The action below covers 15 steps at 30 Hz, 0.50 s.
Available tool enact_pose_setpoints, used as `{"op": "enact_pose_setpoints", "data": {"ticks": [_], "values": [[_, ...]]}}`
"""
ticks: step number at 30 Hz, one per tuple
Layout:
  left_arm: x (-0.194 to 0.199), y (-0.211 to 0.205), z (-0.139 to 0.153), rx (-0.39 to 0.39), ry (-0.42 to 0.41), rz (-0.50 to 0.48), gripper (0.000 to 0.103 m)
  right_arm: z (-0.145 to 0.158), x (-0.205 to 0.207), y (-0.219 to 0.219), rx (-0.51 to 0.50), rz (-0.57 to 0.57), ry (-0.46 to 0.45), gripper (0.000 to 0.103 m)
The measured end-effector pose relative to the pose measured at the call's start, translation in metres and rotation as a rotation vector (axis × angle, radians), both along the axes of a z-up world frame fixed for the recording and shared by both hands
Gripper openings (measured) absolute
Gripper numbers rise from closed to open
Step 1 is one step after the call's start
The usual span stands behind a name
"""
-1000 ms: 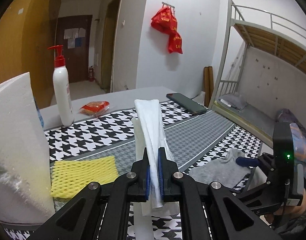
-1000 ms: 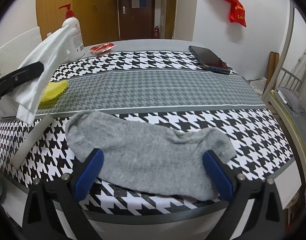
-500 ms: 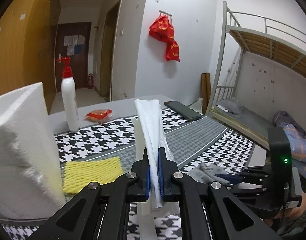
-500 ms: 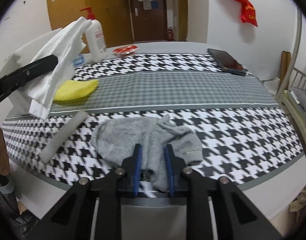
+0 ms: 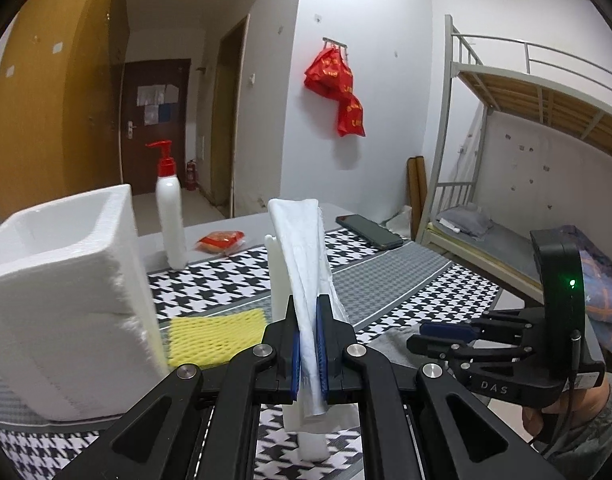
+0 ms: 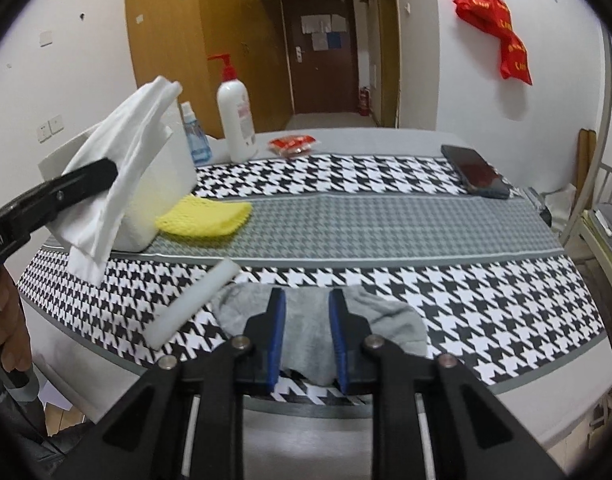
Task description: Organize soft objects
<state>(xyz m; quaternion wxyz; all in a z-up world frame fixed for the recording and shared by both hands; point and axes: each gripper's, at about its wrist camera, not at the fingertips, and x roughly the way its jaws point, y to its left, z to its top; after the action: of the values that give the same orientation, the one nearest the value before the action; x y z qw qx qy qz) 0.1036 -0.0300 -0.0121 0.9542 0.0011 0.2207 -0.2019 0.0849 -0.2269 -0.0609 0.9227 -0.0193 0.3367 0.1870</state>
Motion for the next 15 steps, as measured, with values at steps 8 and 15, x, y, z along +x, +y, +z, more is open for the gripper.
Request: {"op": "enact_pose_setpoints", "data": {"ticks": [8, 15], "values": [[-0.008, 0.016, -0.001, 0.016, -0.001, 0.046, 0.007, -0.015, 0.003, 0.011, -0.045, -0.025, 0.039, 0.052], [-0.026, 0.029, 0.005, 0.013, -0.031, 0.075, 0.007, -0.026, 0.014, 0.012, -0.067, -0.043, 0.061, 0.067]]}}
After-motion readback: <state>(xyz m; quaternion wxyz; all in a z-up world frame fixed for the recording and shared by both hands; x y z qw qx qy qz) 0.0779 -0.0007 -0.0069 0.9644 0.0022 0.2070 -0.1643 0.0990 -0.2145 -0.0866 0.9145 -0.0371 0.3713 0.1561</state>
